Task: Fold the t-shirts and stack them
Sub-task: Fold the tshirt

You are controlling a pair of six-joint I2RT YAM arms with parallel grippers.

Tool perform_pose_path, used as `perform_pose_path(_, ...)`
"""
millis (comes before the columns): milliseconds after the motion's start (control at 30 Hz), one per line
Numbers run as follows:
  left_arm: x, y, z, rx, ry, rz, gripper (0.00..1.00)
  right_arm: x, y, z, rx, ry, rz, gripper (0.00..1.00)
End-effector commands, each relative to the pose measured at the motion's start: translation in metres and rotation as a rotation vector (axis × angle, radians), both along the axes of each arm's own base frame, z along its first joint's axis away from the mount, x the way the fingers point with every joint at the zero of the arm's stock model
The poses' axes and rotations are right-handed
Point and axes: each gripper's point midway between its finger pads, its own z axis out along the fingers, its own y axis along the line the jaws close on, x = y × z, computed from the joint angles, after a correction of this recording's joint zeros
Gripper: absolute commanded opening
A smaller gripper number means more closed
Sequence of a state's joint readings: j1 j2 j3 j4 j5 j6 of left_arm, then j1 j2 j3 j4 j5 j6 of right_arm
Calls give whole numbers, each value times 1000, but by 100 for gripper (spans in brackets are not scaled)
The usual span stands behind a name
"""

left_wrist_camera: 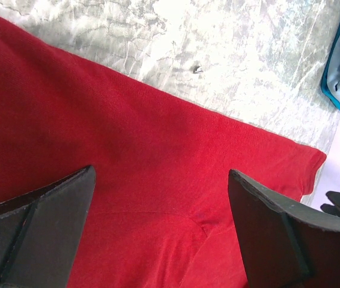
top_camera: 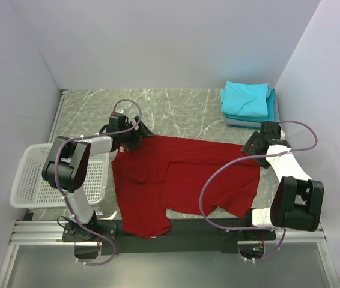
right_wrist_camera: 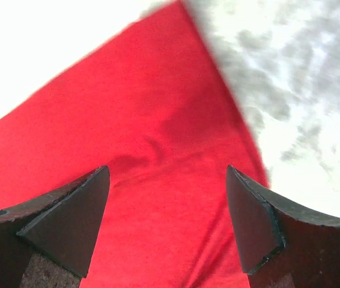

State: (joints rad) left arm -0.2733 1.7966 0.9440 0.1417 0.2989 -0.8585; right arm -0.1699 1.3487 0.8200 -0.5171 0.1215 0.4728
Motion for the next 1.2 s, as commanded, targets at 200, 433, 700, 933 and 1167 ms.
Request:
perform_pose_path(200, 1, 19, -15, 85, 28, 25, 99, 53, 56, 5, 133, -91, 278, 84)
perform_pose_path(433, 5, 24, -18, 69, 39, 28, 99, 51, 35, -37, 70, 55, 176, 84)
perform_pose_path(700, 12, 22, -20, 57, 37, 10, 99, 61, 14, -57, 3, 147, 131, 84)
perform_pose_path(933, 35, 14, -13, 31, 20, -4, 99, 93, 2, -54, -26, 161, 138, 82)
perform_pose_path(1167, 55, 8, -15, 19, 20, -8, 99, 134, -10, -41, -73, 134, 152, 81)
